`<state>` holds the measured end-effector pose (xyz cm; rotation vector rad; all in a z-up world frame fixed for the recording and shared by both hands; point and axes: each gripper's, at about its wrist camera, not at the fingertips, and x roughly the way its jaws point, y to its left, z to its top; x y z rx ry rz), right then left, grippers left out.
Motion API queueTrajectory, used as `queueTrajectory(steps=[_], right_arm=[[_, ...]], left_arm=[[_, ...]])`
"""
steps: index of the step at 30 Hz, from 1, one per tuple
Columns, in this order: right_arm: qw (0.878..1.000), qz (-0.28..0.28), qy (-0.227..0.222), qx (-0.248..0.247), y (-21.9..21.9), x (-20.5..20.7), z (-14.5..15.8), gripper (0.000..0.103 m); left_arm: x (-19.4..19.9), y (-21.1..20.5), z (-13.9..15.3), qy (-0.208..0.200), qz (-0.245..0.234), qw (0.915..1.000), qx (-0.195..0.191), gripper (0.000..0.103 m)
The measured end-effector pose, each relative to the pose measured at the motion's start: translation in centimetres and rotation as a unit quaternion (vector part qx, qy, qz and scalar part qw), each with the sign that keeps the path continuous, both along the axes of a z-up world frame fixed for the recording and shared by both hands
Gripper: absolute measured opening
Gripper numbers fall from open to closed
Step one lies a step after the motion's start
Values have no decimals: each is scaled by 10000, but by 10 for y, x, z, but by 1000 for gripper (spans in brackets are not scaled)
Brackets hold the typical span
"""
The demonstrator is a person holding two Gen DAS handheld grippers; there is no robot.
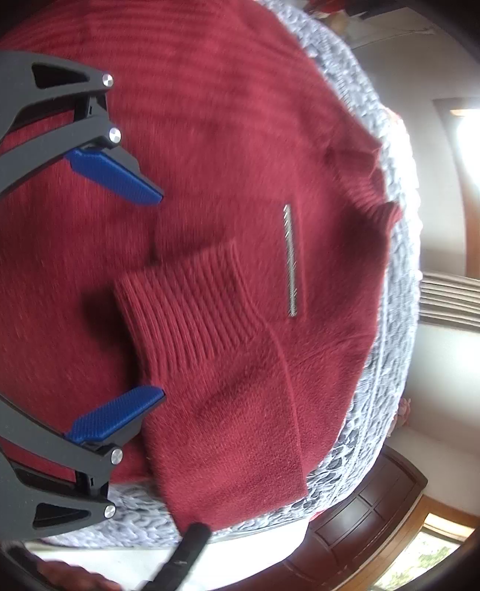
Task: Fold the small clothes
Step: 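Grasp the folded sleeve cuff with the left tool, then straighten the cuff on the sweater front and open the left tool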
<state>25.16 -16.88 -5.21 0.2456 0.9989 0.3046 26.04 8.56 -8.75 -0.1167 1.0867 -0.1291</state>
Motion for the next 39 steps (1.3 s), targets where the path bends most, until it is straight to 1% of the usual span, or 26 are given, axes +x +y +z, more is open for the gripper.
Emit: queueTrajectory(steps=[2, 3, 5, 6, 7, 8, 9, 10, 11, 15, 18, 19, 22, 24, 26, 28, 31, 33, 35, 36, 38, 39], right_arm=[[10000, -27, 7, 6, -6, -3, -6, 44], [10000, -40, 2, 32, -8, -4, -8, 44], [10000, -72, -16, 68, -13, -6, -11, 44], [9999, -100, -25, 66, -15, -8, -13, 44], [9999, -136, -25, 59, -18, -9, -13, 44], [9998, -167, -25, 65, -21, -11, -13, 44], [9998, -192, -23, 96, -23, -11, -13, 44], [9997, -206, -24, 130, -25, -12, -13, 44], [9997, -219, -27, 140, -25, -13, -13, 44], [9995, -263, -43, 138, -26, -16, -11, 44], [9994, -293, -45, 154, -27, -17, -8, 45], [9994, -304, -54, 167, -26, -16, -7, 46], [9992, -295, -87, 247, -23, -14, -4, 46], [9992, -247, -95, 284, -18, -12, -3, 47], [9993, -180, -102, 303, -10, -10, -3, 48], [9994, -106, -98, 309, -1, -6, -3, 51], [9989, -1, -57, 467, 14, 3, -5, 59], [9980, 82, 44, 627, 25, 13, -10, 60], [9970, 176, 197, 728, 38, 23, -15, 63], [9968, 213, 250, 726, 45, 28, -18, 64], [9974, 220, 354, 584, 57, 37, -25, 63], [9977, 194, 425, 499, 61, 40, -28, 54]], left_arm=[[6, -5, -4, 132, 123, 9997, -185, 86], [7, -6, -4, 120, 197, 9995, -206, 82], [9, -8, -2, 36, 267, 9995, -191, 62], [10, -8, -1, -4, 319, 9994, -132, 56], [10, -8, 0, -50, 346, 9993, -136, 43], [12, -8, 1, -38, 313, 9993, -181, 34], [11, -7, 2, -21, 269, 9993, -253, 30], [10, -6, 3, -24, 223, 9991, -348, 24], [8, -5, 6, -68, 200, 9989, -411, 21], [-2, 0, 23, -405, 163, 9975, -558, 18], [-8, 17, 39, -644, 257, 9952, -698, 18], [-10, 28, 46, -778, 326, 9940, -699, 18], [-14, 55, 59, -1070, 481, 9915, -555, 18], [-15, 81, 63, -1138, 656, 9901, -495, 18], [-12, 107, 66, -1213, 903, 9880, -304, 18], [-10, 129, 63, -1271, 1057, 9862, -119, 18], [-7, 166, 52, -1153, 1268, 9852, 25, 18], [-5, 182, 45, -1088, 1343, 9849, 114, 18], [-3, 192, 34, -986, 1300, 9866, 88, 18], [0, 189, 29, -953, 1288, 9870, 108, 18], [2, 192, 20, -898, 1262, 9878, 138, 19], [4, 192, 17, -883, 1261, 9880, 127, 19]])
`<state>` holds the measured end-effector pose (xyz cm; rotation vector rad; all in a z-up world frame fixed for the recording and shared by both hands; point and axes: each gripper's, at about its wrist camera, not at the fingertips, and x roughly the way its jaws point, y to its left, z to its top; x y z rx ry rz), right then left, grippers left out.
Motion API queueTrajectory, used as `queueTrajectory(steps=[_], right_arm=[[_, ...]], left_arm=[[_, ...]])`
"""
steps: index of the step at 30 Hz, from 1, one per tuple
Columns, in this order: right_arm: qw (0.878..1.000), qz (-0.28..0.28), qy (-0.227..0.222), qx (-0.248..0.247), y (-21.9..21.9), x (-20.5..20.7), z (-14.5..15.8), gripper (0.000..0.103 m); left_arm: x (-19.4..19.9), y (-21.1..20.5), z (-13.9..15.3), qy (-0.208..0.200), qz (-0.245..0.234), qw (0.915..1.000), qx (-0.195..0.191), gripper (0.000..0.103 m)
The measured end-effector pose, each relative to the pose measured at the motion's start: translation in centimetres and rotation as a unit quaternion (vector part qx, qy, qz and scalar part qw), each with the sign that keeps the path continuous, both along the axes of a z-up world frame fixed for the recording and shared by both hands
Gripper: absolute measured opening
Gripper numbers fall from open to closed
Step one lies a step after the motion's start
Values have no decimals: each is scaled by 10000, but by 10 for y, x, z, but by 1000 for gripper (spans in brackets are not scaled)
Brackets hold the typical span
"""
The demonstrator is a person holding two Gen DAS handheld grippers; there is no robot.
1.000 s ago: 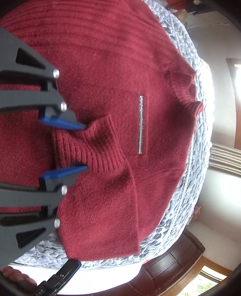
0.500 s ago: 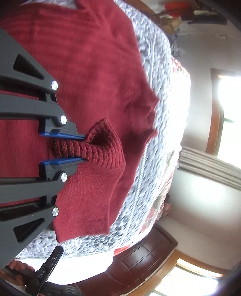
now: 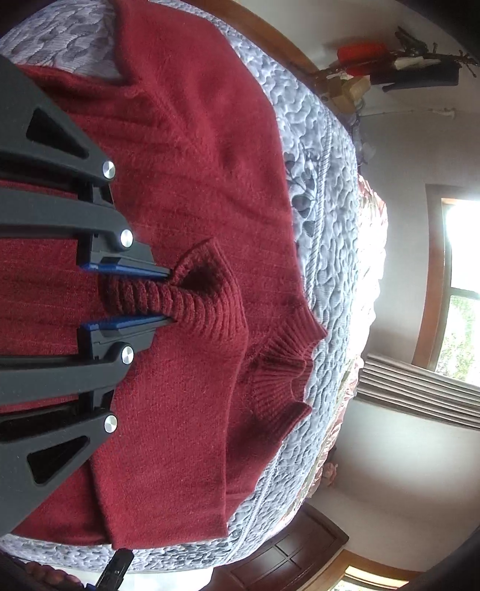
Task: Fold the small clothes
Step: 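Straighten the cuff on the sweater front and open the left tool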
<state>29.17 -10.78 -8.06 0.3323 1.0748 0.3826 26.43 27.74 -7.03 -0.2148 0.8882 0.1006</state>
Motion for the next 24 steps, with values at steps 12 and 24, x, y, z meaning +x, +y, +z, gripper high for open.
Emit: queueTrajectory(steps=[12, 24], right_arm=[[9985, 1, 117, -527, 3, -3, -9, 37], [9975, 366, -62, -594, 42, -5, 8, 37]], left_arm=[[-15, 44, -5, 164, 237, 9996, -64, 48], [-4, 9, 3, 295, -347, 9983, -363, 49]])
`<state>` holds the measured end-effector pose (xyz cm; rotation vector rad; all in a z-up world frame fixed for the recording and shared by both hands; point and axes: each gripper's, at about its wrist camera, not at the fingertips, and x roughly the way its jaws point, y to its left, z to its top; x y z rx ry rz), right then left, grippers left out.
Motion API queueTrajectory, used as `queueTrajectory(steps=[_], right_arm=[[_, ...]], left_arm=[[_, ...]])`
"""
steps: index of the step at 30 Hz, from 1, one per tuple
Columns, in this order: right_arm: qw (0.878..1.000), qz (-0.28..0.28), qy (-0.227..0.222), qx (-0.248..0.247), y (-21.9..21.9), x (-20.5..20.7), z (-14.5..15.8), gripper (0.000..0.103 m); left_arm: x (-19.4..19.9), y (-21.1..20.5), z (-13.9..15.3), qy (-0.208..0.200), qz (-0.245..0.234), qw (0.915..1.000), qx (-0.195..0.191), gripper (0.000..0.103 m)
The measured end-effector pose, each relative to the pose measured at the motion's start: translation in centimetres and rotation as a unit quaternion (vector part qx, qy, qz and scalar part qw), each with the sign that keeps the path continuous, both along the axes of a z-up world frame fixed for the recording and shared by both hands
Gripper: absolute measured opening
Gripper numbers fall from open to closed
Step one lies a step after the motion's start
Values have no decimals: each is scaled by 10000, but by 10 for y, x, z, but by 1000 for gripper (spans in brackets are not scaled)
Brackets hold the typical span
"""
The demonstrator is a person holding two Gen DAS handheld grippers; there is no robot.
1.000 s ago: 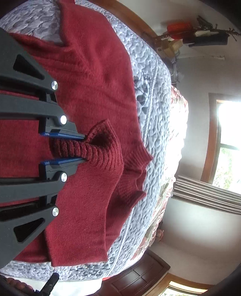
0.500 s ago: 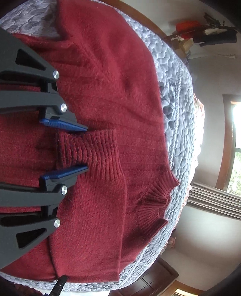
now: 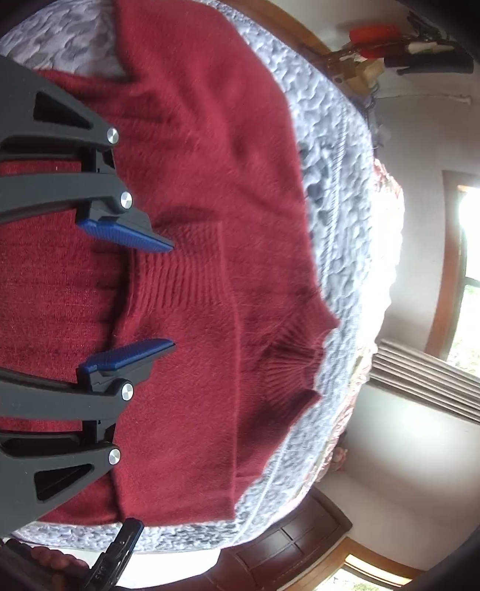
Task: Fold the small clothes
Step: 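Straighten the cuff on the sweater front and open the left tool, then move the left tool to the other sleeve cuff and grasp it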
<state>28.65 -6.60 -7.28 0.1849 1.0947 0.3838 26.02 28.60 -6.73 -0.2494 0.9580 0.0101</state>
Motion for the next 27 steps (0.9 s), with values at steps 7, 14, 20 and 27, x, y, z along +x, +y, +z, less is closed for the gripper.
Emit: queueTrajectory(steps=[7, 14, 20, 27], right_arm=[[9997, -78, 191, 97, -3, 8, -27, 35], [9996, -231, 133, -20, 9, 2, -12, 48], [9997, 96, 47, -217, 50, -21, 18, 53], [9975, 659, 67, -240, 120, -28, 22, 57]], left_arm=[[8, -4, -35, 284, 40, 9982, 523, 51], [5, 2, -22, 409, -14, 9980, 481, 52], [-40, 54, 20, 150, 293, 9989, 321, 65], [-101, 162, 14, 506, 1115, 9922, 213, 66]])
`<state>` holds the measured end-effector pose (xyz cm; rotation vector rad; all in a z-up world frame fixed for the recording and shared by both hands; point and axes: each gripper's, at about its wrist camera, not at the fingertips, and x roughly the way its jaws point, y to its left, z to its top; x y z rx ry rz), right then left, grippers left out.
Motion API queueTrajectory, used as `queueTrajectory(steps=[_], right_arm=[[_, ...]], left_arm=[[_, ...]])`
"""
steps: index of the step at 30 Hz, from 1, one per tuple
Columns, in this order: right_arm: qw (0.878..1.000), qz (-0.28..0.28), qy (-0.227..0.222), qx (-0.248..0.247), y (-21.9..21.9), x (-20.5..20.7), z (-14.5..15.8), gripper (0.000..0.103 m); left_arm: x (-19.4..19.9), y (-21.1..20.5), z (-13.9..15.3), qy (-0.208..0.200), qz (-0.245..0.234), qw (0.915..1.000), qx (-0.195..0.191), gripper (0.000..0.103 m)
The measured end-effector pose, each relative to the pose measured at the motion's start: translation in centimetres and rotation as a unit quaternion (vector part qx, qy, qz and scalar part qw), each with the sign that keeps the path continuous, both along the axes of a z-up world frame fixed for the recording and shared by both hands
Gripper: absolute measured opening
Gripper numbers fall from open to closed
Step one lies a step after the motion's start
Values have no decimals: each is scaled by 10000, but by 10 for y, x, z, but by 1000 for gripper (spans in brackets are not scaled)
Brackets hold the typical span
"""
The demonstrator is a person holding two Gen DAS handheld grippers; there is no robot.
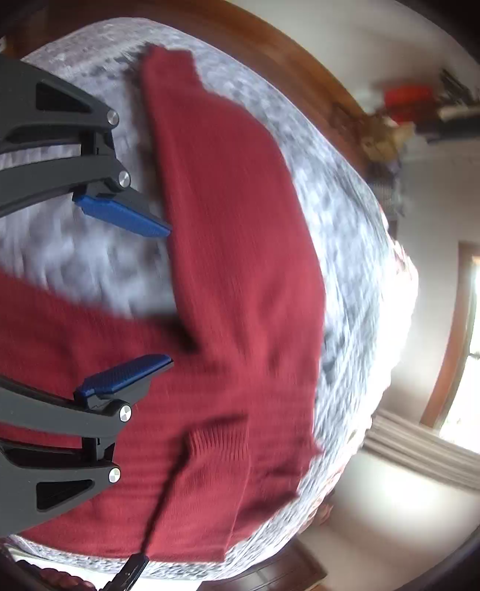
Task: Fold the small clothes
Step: 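Move the left tool to the other sleeve cuff and grasp it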
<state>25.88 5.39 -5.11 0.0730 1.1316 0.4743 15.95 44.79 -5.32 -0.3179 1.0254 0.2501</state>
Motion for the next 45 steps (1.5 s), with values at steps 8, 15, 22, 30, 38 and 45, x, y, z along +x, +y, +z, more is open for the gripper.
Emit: queueTrajectory(steps=[8, 15, 22, 30, 38, 45], right_arm=[[9987, 489, 105, -116, 73, 0, -11, 57], [9973, 657, 118, -293, 104, 2, -22, 58], [9966, 633, 181, -505, 106, 9, -35, 58], [9961, 653, 124, -575, 109, 11, -43, 60], [9956, 707, 63, -611, 108, 11, -44, 61], [9950, 730, -2, -684, 114, 10, -45, 65]], left_arm=[[-58, 104, -32, 277, 805, 9957, -364, 68], [-82, 167, -55, 251, 1352, 9833, -1189, 68], [-102, 207, -76, -18, 1919, 9597, -2054, 66], [-111, 259, -105, -135, 2621, 9314, -2523, 65], [-138, 272, -112, -279, 2886, 9073, -3045, 61], [-140, 275, -114, -135, 2938, 9117, -2870, 64]])
